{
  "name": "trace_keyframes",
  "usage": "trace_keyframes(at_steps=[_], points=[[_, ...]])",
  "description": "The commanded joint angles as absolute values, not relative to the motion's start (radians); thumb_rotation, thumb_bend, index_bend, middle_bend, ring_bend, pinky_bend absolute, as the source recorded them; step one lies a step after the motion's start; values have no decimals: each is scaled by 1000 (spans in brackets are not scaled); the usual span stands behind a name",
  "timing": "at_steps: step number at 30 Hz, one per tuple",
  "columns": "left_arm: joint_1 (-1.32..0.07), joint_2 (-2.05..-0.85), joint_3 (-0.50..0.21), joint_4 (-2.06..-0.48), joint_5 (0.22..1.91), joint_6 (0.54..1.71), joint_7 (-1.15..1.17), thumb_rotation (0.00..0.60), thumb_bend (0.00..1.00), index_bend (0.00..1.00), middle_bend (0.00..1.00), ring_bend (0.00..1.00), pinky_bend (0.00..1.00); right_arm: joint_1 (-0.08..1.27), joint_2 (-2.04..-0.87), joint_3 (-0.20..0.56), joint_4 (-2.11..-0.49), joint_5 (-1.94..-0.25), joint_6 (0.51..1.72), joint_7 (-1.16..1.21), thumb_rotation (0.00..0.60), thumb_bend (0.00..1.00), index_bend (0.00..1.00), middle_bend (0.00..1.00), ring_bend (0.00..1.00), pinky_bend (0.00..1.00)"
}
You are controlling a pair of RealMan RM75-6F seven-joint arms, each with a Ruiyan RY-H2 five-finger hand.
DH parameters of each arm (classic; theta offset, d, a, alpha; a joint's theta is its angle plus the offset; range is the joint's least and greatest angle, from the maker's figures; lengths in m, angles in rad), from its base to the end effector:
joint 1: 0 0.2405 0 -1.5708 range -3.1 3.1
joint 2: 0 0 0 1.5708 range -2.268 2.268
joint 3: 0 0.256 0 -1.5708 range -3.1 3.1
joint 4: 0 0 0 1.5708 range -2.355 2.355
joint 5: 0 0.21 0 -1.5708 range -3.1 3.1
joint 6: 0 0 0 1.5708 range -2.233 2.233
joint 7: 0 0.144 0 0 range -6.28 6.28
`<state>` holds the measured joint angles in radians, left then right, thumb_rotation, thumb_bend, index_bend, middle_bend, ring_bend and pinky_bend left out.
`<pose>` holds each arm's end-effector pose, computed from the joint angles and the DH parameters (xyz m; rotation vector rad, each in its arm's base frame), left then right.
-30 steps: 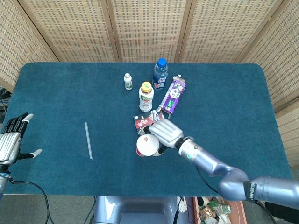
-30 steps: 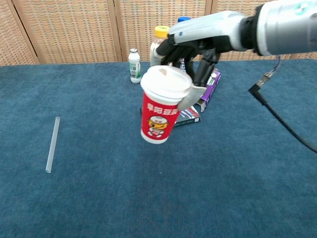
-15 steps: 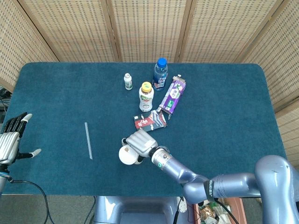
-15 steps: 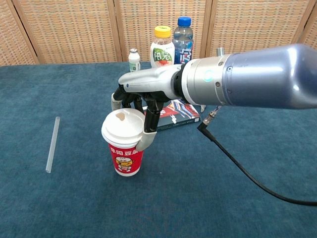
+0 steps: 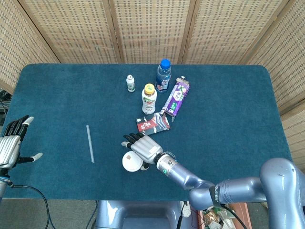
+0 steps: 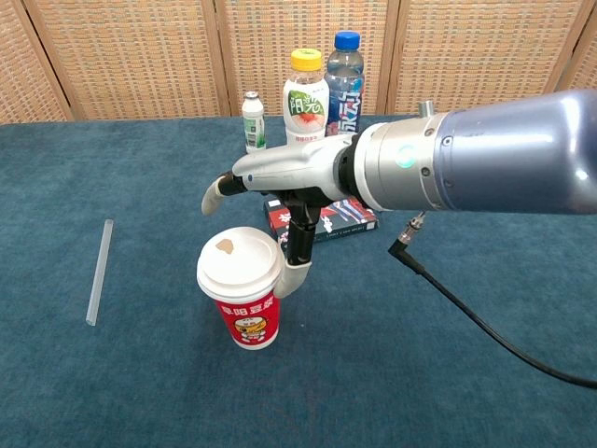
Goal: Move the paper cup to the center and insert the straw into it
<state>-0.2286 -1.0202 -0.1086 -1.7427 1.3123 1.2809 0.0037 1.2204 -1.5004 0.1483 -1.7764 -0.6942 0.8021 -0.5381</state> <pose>-0.2904 0.2319 0.1677 -1.3921 -1.0371 -0.8767 0.0059 -0.3125 -0.0462 2.3425 -0.9262 0.8714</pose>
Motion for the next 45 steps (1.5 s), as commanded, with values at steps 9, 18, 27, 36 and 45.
trace_keyframes(at_steps=[9,18,27,36,45], points=[[-228,-1022,-107,-1741,1312,1283,5,600,94,0,0,0,0,1186,-1390,106,-1892,-751,869,-566,600,0,0,0,0,0],[-224,-1023,-100,-1748,1331,1296,9,600,94,0,0,0,0,1030,-1110,-27,-2044,-974,1072,-626,600,0,0,0,0,0],[-233,-1034,-105,-1735,1340,1301,21,600,94,0,0,0,0,820,-960,-123,-1832,-1319,1257,-440,600,0,0,0,0,0],[-343,-1068,-125,-1639,1391,1187,53,600,95,0,0,0,0,572,-1066,-107,-1564,-1328,1490,-197,600,0,0,0,0,0],[-544,-1164,-101,-1357,1694,1127,2,600,101,1,0,0,0,404,-1122,-63,-1586,-1287,1626,-75,600,0,0,0,0,0]])
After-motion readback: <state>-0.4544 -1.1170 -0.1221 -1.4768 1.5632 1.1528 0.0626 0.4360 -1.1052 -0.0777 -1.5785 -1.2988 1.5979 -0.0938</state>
